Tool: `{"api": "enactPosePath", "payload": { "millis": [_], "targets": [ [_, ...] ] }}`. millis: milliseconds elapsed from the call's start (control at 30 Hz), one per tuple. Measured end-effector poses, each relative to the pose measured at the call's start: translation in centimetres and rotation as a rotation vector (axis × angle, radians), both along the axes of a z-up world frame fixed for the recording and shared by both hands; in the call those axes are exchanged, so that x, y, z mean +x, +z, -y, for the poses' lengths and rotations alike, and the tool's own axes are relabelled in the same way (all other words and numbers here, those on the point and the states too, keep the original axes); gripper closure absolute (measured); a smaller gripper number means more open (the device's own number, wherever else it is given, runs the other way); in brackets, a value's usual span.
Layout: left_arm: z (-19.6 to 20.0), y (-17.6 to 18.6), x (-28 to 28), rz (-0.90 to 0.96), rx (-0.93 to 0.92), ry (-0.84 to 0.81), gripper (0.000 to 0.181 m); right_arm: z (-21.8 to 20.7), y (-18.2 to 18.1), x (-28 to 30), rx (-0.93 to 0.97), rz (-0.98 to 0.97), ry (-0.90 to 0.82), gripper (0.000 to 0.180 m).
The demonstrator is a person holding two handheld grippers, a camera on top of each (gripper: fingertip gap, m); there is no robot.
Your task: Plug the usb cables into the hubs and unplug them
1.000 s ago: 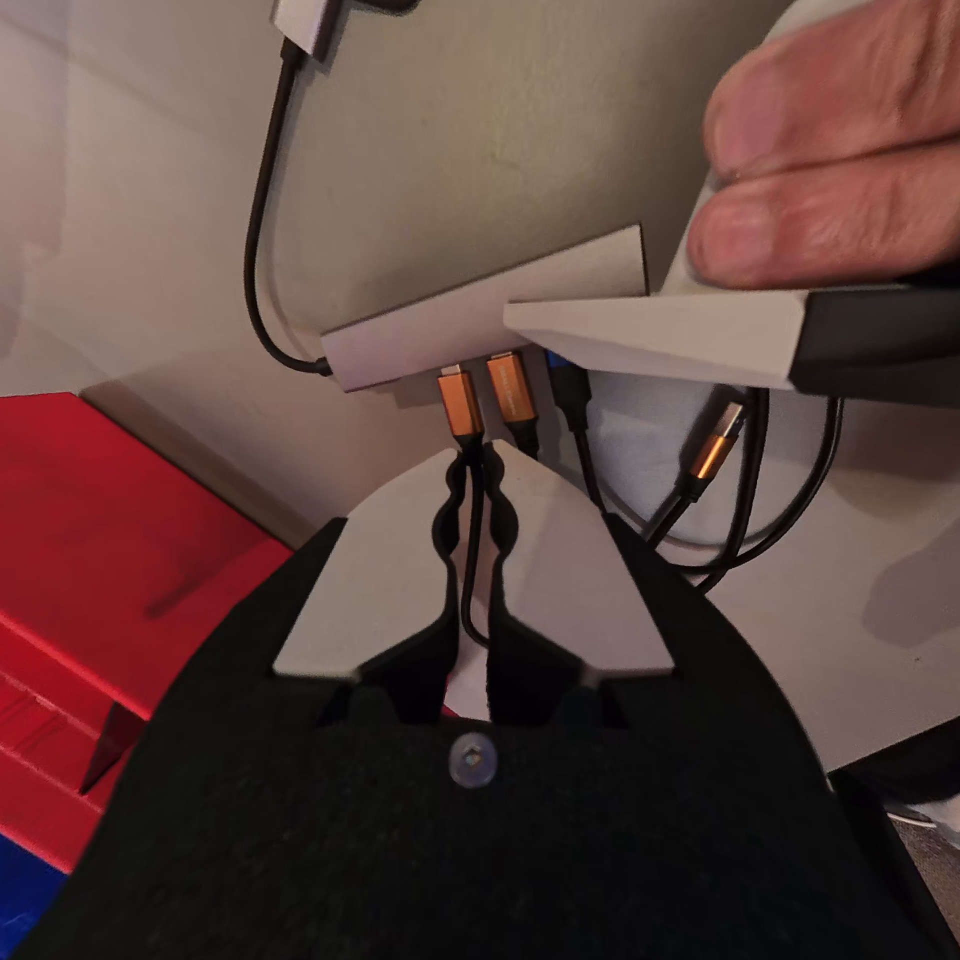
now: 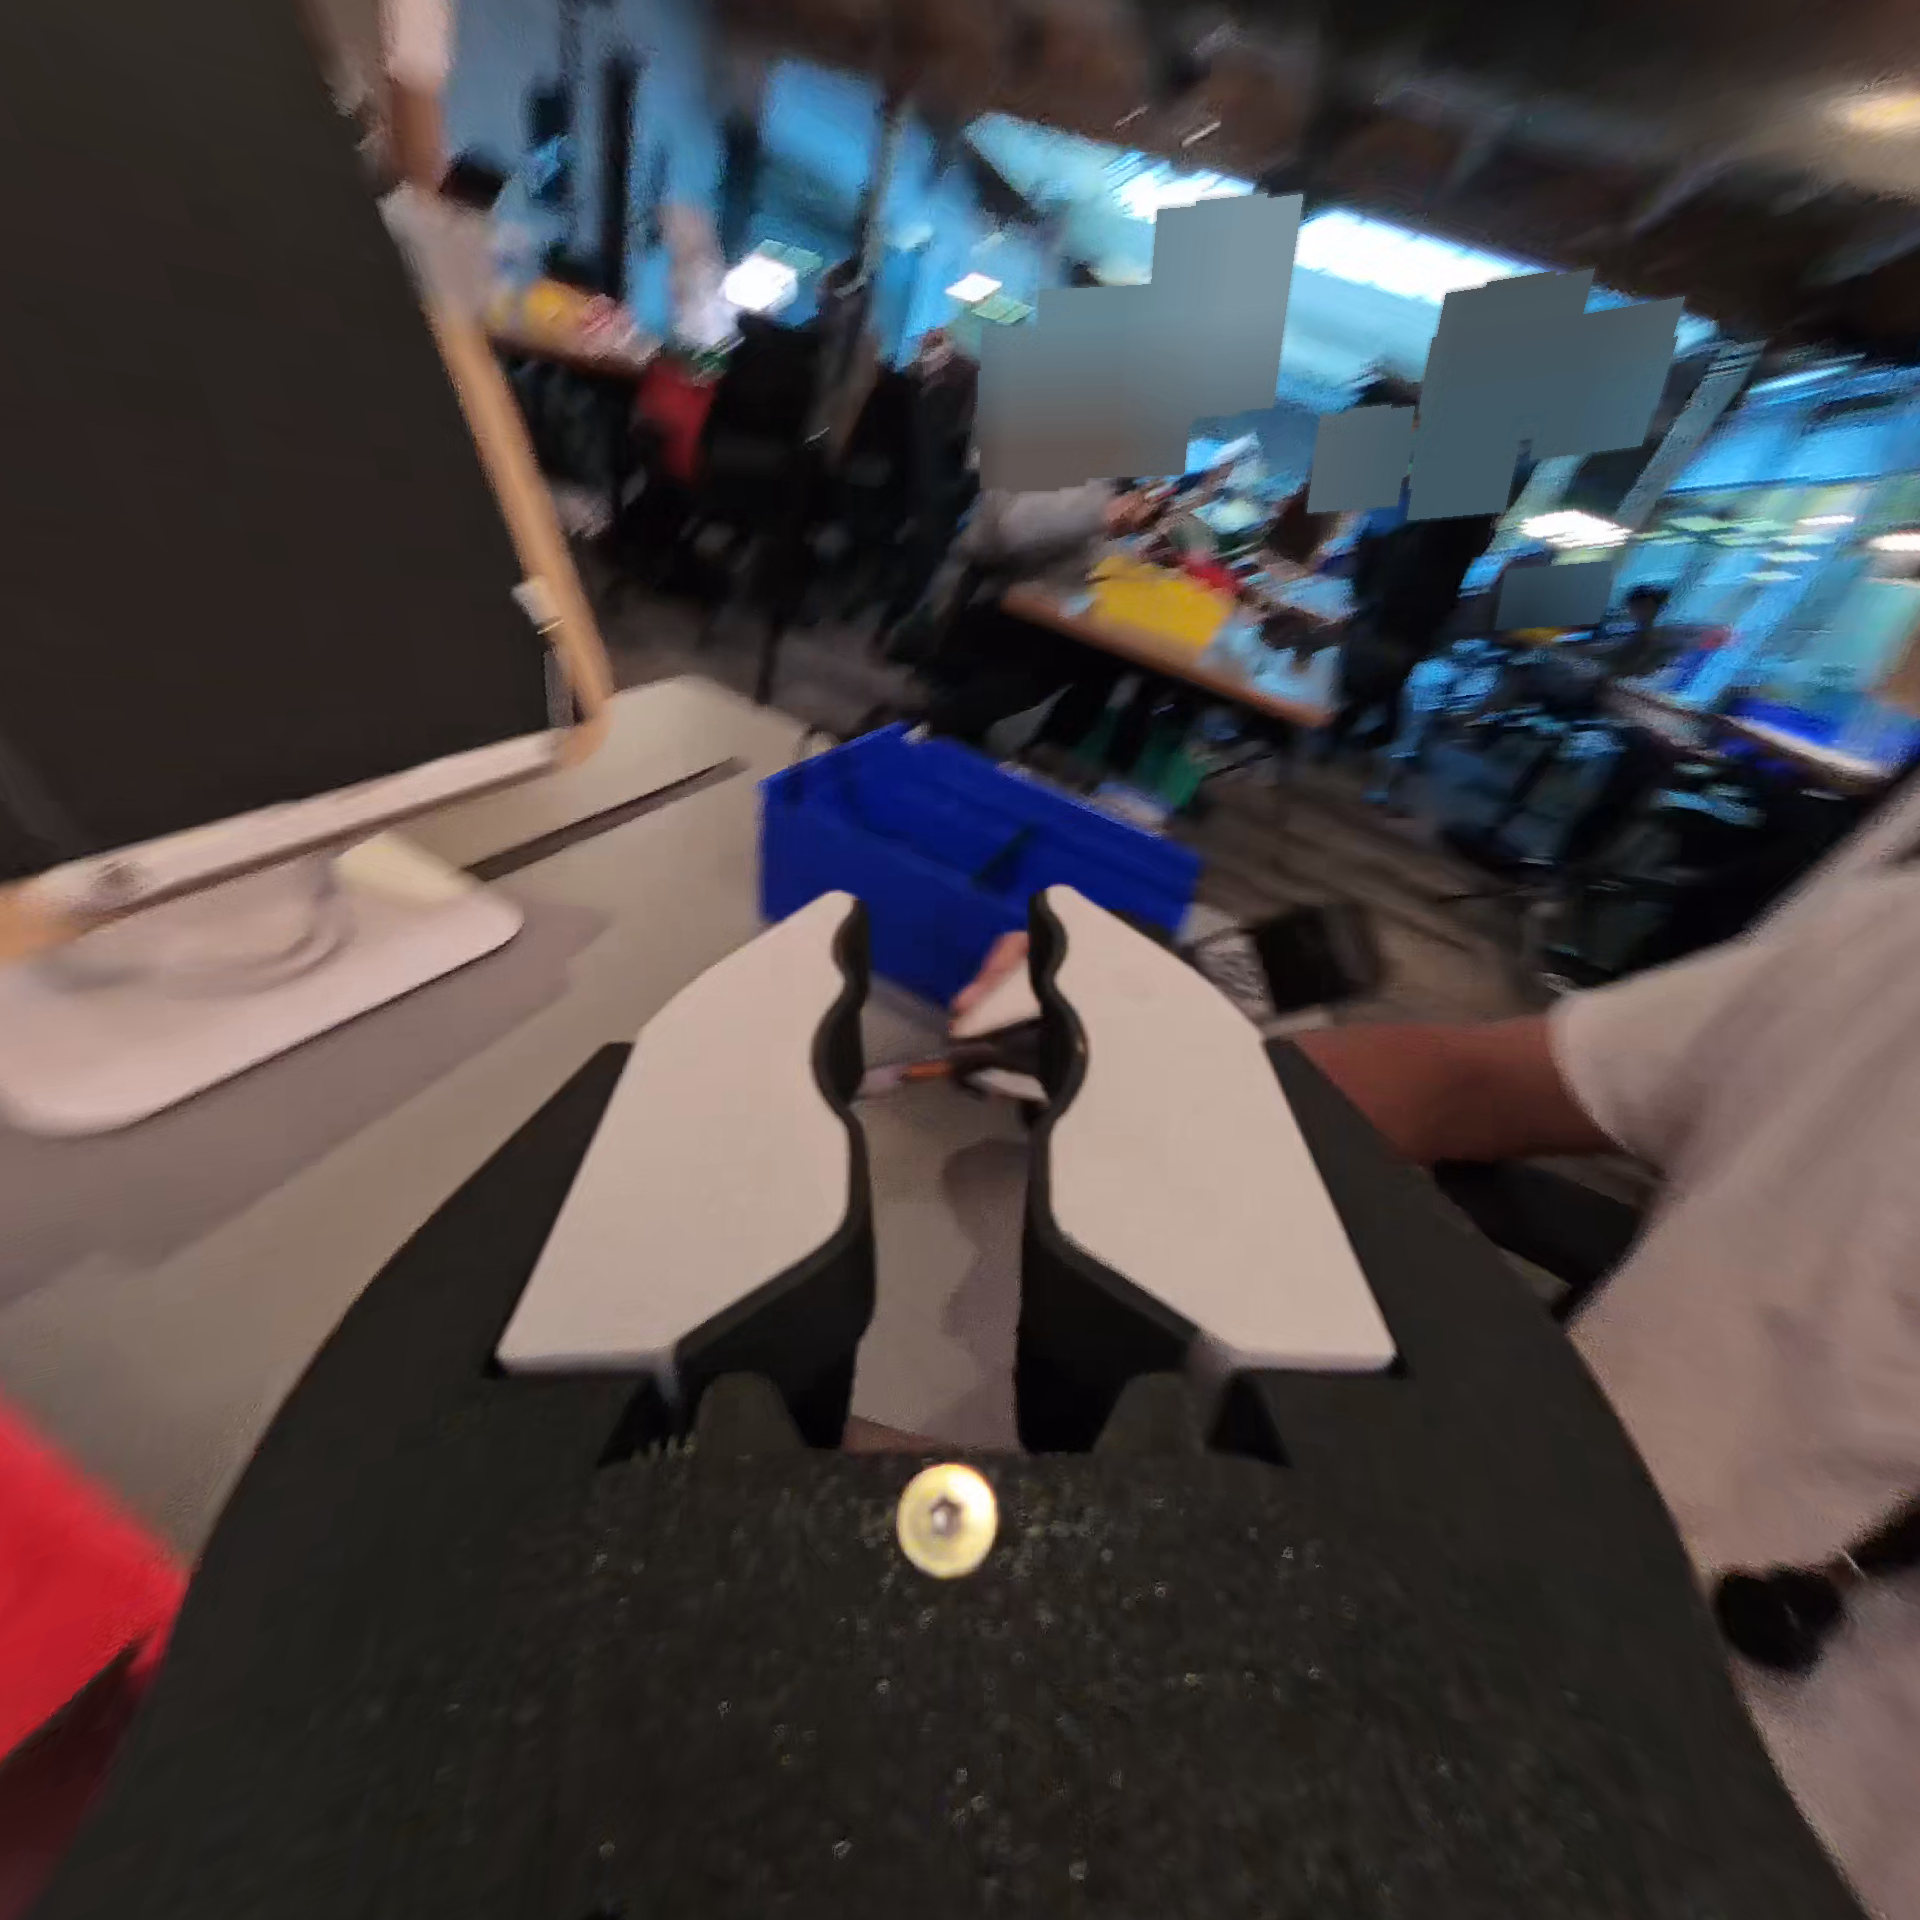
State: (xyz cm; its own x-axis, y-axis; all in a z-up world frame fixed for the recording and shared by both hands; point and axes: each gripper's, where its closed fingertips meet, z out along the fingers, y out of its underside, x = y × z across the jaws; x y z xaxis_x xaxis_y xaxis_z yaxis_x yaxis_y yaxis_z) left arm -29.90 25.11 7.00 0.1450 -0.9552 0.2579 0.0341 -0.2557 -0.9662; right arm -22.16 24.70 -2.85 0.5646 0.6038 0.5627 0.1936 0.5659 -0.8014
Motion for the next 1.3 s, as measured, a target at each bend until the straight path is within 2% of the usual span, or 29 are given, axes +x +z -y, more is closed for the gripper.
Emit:
{"api": "enactPosePath", "payload": {
  "millis": [100, 167, 267, 333, 433, 600, 800, 1000, 1200, 1300],
  "targets": [
    [3.1, -1.1, 0.1, 0.075, 0.118, -0.092, 0.17, -0.3, 1.2, 1.1, -0.112, -0.158, 0.065, 0.172],
    [3.3, -2.5, 0.6, 0.095, 0.118, -0.091, 0.168, -0.5, 1.9, 1.9, -0.183, -0.264, 0.118, 0.172],
    [2.8, -4.3, 2.4, 0.203, -0.065, -0.116, 0.165, -0.1, 2.8, 2.4, -0.308, -0.41, 0.257, 0.172],
    [2.2, -6.0, 4.2, 0.236, -0.153, -0.099, 0.156, 0.2, 3.2, 2.5, -0.402, -0.508, 0.365, 0.172],
    [1.6, -7.7, 6.3, 0.282, -0.167, -0.056, 0.15, 0.6, 3.4, 2.4, -0.508, -0.595, 0.49, 0.172],
    [0.9, -6.8, 6.3, 0.445, -0.142, -0.004, 0.151, 1.4, 2.3, 0.8, -0.622, -0.584, 0.612, 0.172],
    [1.9, -7.8, 6.7, 0.362, -0.098, -0.047, 0.169, 1.8, 1.1, -0.4, -0.698, -0.573, 0.656, 0.173],
    [2.4, -8.0, 6.3, 0.349, -0.065, -0.048, 0.169, 2.1, 1.1, -0.6, -0.763, -0.621, 0.728, 0.172],
    [3.4, -9.4, 5.9, 0.143, 0.071, -0.101, 0.171, 2.8, 0.0, -1.4, -0.806, -0.4, 0.727, 0.172],
    [3.2, -10.5, 5.3, -0.023, 0.194, -0.039, 0.171, 1.9, -1.4, -2.0, -0.776, -0.198, 0.546, 0.167]
  ]
}}
